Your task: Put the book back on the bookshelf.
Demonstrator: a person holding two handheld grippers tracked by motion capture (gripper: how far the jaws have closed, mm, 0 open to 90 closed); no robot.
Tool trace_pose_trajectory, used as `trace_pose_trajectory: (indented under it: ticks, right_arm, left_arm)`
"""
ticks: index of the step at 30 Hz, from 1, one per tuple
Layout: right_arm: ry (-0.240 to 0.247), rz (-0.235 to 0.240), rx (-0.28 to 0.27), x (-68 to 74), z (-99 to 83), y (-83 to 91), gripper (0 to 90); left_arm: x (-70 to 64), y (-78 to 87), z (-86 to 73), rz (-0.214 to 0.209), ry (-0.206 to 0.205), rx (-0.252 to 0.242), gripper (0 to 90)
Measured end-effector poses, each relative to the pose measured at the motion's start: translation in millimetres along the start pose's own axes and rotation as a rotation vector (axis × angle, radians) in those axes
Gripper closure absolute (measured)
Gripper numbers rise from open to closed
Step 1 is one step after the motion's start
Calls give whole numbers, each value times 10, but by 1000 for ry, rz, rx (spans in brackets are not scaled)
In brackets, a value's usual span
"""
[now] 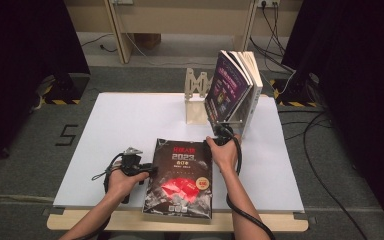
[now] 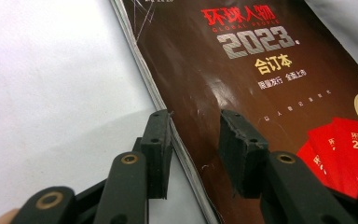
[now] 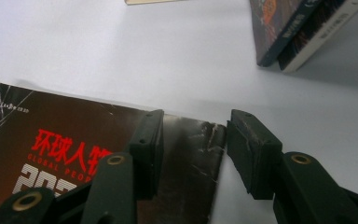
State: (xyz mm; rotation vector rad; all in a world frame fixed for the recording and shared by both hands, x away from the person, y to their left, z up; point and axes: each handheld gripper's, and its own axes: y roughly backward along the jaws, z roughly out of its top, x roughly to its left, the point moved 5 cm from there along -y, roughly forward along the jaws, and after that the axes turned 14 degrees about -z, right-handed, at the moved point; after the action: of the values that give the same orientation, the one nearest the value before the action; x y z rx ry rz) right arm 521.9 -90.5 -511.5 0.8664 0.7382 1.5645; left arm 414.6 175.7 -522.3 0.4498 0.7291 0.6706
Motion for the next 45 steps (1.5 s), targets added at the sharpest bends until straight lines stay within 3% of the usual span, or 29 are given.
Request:
trace_pose_trajectory:
  ticks: [7,21,26,30,38,45]
  right_arm:
    - [19,-12,-30,-23,39,-31,547]
    - [-4,21,-39,-37,32,-50,567]
    - [-13,16,-24,-41,10,-21,563]
    - [-57,44,2,-76,-25,14,552]
    - [-58,74,2,-75,-81,41,545]
    - [-53,78,34,-30,-144,120,558]
  left_arm:
    - [-10,-7,-2,-6,-2,3,632]
    - [-29,-19,-8,9,-16,9,615]
    - [-29,-20,-12,14,-17,5,619]
    - [-39,-25,-13,17,-19,7,620]
    - [-40,-28,-10,18,-10,2,617]
    - [-35,-24,-6,10,-3,4,615]
